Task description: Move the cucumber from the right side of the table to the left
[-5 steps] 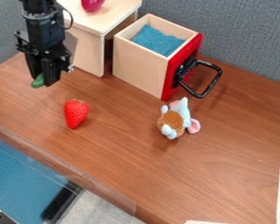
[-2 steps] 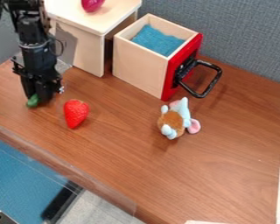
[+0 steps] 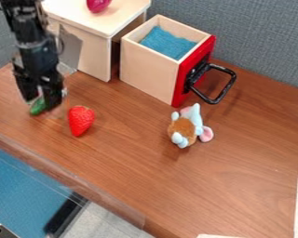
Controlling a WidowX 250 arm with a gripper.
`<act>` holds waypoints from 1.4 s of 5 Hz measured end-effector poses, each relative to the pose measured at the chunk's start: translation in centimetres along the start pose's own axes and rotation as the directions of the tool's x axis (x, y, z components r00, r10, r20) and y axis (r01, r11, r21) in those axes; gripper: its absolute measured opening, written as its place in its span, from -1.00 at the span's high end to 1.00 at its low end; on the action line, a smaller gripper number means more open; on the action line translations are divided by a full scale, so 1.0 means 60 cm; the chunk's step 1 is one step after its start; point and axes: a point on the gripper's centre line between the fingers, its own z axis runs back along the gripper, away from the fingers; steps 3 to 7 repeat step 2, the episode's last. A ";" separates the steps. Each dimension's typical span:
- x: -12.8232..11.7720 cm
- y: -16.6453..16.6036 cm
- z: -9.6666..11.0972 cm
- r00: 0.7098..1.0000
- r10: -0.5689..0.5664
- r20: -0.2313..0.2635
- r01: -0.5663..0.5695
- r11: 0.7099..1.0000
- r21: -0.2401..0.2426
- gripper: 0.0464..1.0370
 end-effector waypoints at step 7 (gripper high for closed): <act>0.003 -0.015 0.067 0.996 -0.050 0.078 0.046 0.997 0.054 -0.93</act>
